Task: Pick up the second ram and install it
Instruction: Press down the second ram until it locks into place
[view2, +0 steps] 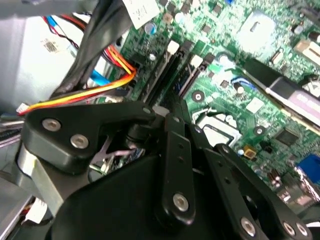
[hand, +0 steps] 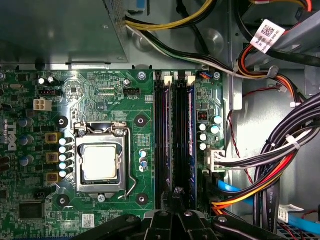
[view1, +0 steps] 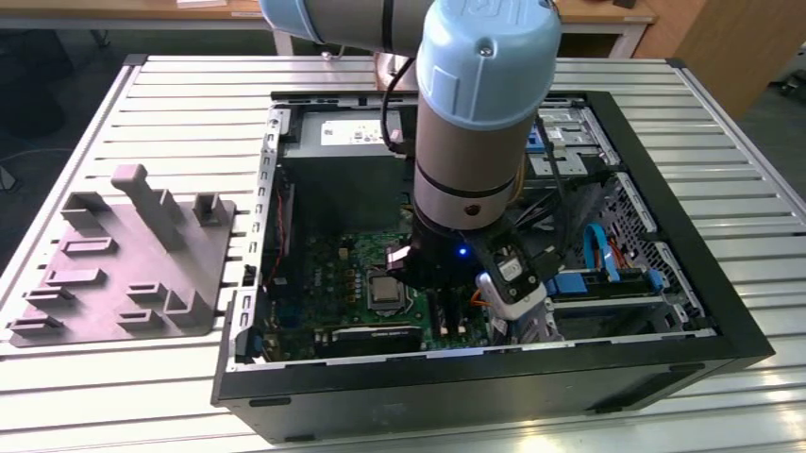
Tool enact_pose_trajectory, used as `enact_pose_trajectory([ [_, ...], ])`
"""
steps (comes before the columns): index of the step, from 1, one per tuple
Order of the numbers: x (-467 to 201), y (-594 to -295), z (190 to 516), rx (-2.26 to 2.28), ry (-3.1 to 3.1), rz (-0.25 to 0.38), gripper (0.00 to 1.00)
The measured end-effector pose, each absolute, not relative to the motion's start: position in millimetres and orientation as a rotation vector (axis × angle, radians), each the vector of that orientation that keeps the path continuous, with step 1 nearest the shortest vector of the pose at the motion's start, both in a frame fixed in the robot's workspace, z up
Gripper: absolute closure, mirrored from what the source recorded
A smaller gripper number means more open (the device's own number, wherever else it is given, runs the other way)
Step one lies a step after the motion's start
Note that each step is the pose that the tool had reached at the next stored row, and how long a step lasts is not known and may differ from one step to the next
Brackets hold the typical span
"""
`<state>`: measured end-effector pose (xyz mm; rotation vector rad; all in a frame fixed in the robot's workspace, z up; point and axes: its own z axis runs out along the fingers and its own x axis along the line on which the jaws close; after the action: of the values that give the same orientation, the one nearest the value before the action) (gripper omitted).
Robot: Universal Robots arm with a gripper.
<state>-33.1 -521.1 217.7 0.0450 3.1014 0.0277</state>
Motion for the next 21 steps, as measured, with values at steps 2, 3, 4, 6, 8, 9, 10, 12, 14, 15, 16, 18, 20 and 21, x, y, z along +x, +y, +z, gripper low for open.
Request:
enact_pose_trajectory([
  [2,-33,-521,218,0.045,3.101,0.028,0.89],
  [3,-33,-521,218,0.045,3.101,0.028,0.89],
  [4,-33,-521,218,0.045,3.101,0.028,0.89],
  [6,-33,-521,221,0.045,3.101,0.031,0.89],
  [8,-33,-521,227,0.045,3.101,0.028,0.89],
  [9,-33,-521,230,0.045,3.101,0.029,0.89],
  [10,-33,-521,234,0.045,3.101,0.028,0.89],
  [12,-33,-521,239,0.045,3.101,0.028,0.89],
  [14,-33,-521,243,0.045,3.101,0.028,0.89],
  [15,-33,-521,243,0.045,3.101,0.028,0.89],
  [16,-33,-521,243,0.045,3.101,0.028,0.89],
  [18,-33,-521,243,0.045,3.101,0.028,0.89],
  [20,-33,-520,244,0.045,3.101,0.028,0.89],
  [21,-33,-519,244,0.045,3.101,0.028,0.89],
])
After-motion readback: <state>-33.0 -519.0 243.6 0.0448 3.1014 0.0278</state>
